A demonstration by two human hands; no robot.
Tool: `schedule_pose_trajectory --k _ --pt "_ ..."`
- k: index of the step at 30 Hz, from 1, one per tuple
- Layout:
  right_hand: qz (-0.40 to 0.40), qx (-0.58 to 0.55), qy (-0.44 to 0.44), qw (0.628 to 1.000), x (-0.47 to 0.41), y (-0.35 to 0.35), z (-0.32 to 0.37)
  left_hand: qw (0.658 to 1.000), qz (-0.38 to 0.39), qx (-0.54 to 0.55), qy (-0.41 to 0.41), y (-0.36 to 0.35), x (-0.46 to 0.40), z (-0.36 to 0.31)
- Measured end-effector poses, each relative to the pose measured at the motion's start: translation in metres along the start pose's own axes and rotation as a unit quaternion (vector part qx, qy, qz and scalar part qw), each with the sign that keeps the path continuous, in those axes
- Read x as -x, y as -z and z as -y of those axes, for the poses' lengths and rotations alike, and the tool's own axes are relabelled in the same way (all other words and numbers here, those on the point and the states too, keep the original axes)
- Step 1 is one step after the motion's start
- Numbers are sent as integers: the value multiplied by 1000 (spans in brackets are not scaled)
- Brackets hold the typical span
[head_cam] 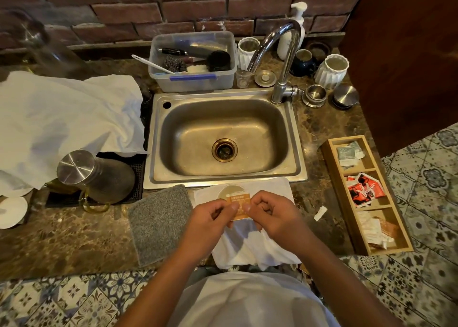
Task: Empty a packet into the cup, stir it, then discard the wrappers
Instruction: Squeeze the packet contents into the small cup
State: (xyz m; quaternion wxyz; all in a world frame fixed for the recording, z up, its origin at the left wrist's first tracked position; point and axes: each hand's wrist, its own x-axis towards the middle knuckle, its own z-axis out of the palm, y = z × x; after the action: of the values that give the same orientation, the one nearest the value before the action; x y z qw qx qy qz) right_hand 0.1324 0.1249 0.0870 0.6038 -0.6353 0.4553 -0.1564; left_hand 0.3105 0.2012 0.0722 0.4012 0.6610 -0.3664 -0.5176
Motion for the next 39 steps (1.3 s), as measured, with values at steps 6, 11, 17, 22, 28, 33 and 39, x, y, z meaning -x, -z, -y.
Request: schedule_pose_trajectory --k 6,11,17,22,28,33,39 --pt "4 34 -49 998 -11 -12 -20 998 -9 -14 59 -3 -8 23" --pt "5 40 -78 996 -14 -19 -29 996 -17 -14 81 -4 -10 34" --pt "11 31 -94 995 -15 -22 -30 996 -13 -4 88 -3 -13 34" --pt "11 30 -100 994 -16 -22 -29 996 -11 -10 94 -2 -14 36" --pt "9 31 -118 993 -16 -22 -28 995 -8 -20 96 -1 -14 38" --pt "9 33 -129 991 -16 -21 -27 995 -7 -12 103 -2 -14 37" --pt "12 34 -130 991 -15 -20 -25 994 -6 3 105 -3 -14 36"
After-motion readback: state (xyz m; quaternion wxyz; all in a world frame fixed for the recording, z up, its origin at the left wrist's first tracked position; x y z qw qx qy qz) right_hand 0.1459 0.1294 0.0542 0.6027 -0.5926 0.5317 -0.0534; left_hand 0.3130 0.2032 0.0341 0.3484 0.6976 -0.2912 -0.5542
